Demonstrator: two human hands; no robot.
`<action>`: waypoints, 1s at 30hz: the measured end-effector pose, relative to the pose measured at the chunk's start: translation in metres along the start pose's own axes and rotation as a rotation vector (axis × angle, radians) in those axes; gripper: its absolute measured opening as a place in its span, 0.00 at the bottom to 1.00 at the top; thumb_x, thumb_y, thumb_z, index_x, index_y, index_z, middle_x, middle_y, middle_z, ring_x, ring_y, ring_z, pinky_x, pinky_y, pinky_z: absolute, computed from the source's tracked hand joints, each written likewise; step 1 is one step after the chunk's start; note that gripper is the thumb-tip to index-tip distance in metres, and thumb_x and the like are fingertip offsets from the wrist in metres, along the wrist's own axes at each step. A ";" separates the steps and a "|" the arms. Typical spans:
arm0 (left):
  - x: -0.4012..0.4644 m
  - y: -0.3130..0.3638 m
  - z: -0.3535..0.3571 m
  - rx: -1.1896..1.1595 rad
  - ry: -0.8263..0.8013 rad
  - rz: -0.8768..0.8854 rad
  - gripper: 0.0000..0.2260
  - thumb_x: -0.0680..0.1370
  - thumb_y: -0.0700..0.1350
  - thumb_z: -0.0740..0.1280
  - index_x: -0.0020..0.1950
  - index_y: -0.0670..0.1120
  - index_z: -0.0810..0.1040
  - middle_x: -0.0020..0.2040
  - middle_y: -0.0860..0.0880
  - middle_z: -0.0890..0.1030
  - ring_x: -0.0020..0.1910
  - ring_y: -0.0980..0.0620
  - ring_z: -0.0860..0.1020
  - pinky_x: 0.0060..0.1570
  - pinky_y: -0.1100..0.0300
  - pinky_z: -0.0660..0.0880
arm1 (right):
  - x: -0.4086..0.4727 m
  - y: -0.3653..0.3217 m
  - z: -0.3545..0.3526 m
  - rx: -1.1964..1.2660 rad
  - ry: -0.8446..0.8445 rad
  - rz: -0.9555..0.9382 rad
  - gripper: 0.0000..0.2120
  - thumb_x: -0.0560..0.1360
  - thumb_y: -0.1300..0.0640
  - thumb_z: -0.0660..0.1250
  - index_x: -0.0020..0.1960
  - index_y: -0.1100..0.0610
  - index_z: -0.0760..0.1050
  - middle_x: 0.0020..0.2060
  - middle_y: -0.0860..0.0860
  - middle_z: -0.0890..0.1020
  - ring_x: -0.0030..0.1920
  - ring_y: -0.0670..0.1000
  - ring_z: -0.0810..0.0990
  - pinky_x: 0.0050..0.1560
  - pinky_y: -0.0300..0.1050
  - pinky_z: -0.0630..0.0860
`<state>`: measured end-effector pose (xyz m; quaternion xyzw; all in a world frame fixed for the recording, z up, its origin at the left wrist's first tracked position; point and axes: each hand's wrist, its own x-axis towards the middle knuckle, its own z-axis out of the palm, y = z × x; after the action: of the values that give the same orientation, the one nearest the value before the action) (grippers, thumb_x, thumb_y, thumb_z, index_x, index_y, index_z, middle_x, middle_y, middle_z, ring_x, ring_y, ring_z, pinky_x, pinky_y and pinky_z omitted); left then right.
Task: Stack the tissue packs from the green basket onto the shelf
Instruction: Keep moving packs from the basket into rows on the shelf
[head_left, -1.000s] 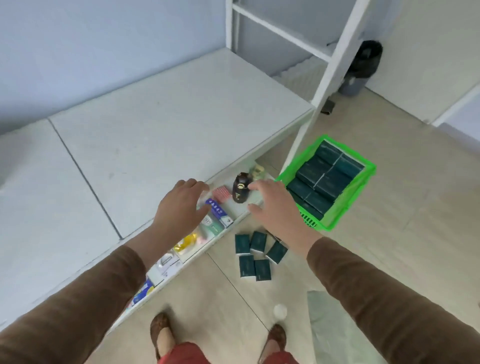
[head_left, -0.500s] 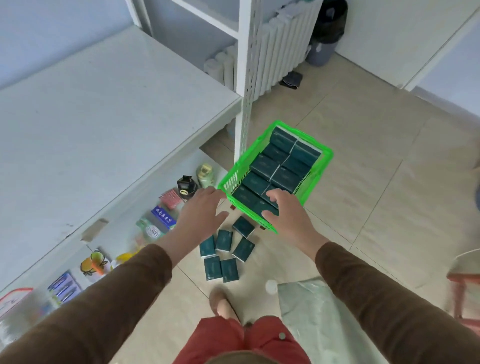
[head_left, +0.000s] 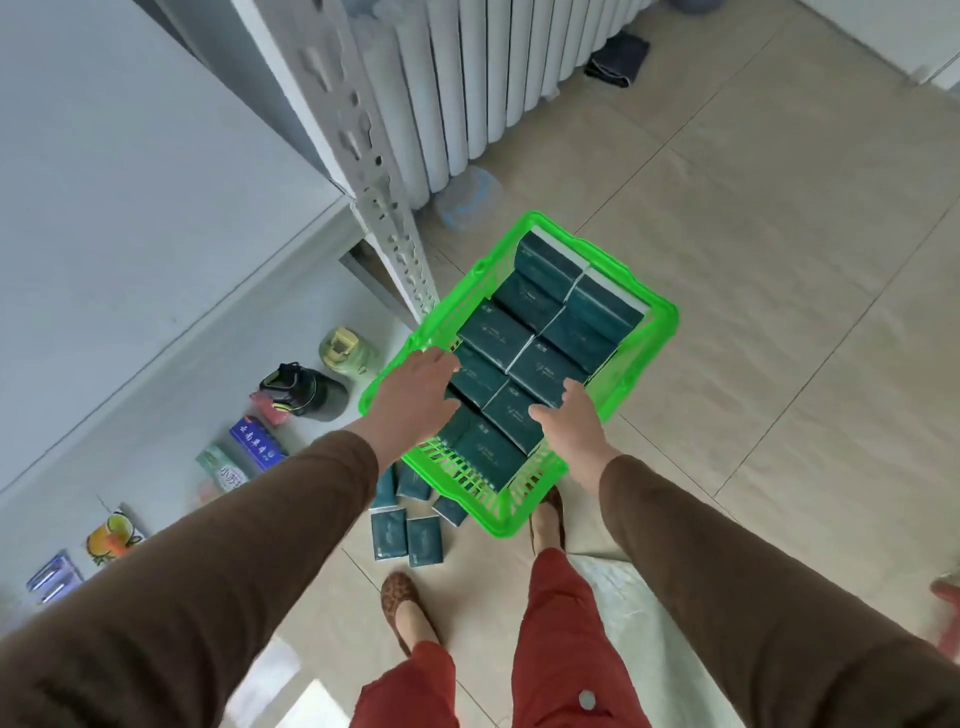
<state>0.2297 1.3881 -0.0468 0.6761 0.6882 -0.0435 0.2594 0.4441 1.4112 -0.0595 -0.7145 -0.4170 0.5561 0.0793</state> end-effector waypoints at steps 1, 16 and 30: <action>0.020 0.002 0.008 0.005 -0.017 -0.013 0.22 0.76 0.47 0.68 0.68 0.47 0.70 0.65 0.47 0.72 0.66 0.43 0.69 0.63 0.48 0.69 | 0.018 0.003 0.000 0.038 0.008 0.044 0.38 0.77 0.59 0.68 0.81 0.59 0.52 0.78 0.57 0.62 0.74 0.56 0.67 0.67 0.46 0.68; 0.217 -0.002 0.096 0.478 -0.003 0.228 0.24 0.74 0.35 0.63 0.70 0.40 0.69 0.66 0.40 0.72 0.65 0.40 0.70 0.64 0.48 0.67 | 0.170 0.046 0.016 0.435 -0.069 0.545 0.31 0.79 0.51 0.69 0.74 0.65 0.63 0.69 0.62 0.73 0.68 0.61 0.74 0.66 0.54 0.72; 0.110 -0.007 0.055 0.243 0.018 -0.149 0.31 0.71 0.61 0.72 0.66 0.46 0.67 0.57 0.45 0.77 0.58 0.42 0.75 0.49 0.49 0.74 | 0.096 0.002 0.008 0.410 0.217 0.251 0.13 0.80 0.63 0.65 0.63 0.65 0.72 0.52 0.56 0.78 0.48 0.52 0.75 0.38 0.39 0.68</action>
<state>0.2451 1.4652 -0.1422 0.6498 0.7287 -0.1394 0.1654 0.4414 1.4735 -0.1335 -0.7850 -0.1928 0.5547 0.1972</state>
